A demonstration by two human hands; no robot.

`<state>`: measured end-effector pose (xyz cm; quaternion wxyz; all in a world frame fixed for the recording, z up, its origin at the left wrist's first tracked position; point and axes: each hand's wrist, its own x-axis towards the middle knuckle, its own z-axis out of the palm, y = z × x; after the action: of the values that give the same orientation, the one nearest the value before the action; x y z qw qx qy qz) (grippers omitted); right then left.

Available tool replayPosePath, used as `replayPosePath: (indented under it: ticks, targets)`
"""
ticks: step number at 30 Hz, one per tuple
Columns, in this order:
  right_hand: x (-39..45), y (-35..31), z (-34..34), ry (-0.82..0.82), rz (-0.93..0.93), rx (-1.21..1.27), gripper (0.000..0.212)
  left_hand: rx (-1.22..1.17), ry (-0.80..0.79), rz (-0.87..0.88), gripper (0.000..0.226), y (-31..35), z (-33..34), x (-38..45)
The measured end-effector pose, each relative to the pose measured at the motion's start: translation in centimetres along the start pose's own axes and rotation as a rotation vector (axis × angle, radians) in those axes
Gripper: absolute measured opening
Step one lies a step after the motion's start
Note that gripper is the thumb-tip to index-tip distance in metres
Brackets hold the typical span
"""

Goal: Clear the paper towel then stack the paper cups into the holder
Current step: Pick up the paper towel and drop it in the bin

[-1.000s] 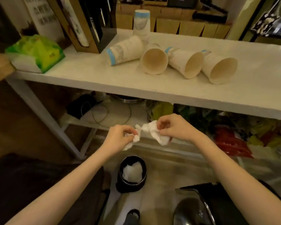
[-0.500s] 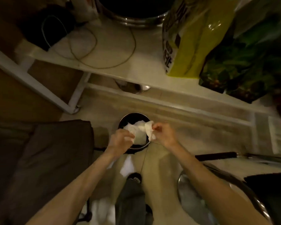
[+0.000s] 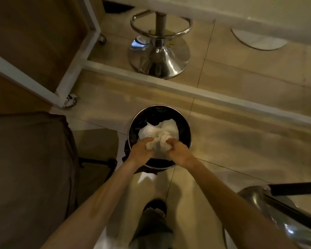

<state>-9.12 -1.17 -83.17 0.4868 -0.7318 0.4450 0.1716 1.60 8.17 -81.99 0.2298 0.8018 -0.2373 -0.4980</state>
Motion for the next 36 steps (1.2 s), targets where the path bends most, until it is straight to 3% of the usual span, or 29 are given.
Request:
replayPosePath:
  ticks: [4, 10, 16, 21, 27, 36]
  targets:
    - [0.1, 0.1, -0.4, -0.073, 0.044, 0.057, 0.057, -0.001, -0.109, 0.009, 0.055, 0.1, 0.0, 0.2]
    - [-5.0, -3.3, -3.9, -0.059, 0.046, 0.105, 0.049, -0.015, -0.072, 0.033, 0.062, 4.5, -3.2, -5.2]
    - [-13.9, -10.1, -9.6, 0.075, -0.089, 0.059, 0.041, -0.005, -0.064, 0.076, 0.068, 11.5, -8.1, -13.5]
    - [-23.8, -15.8, -15.4, 0.092, -0.2, 0.049, 0.031, 0.082, -0.054, 0.256, 0.064, 18.1, -12.4, -22.6]
    - [-35.8, -22.4, -21.6, 0.136, -0.347, -0.005, 0.045, 0.165, 0.046, 0.435, 0.055, 26.0, -16.9, -34.4]
    - [-49.4, -29.3, -28.4, 0.334, -0.55, -0.137, 0.047, 0.207, 0.225, 0.677, 0.057, 35.4, -20.6, -47.8]
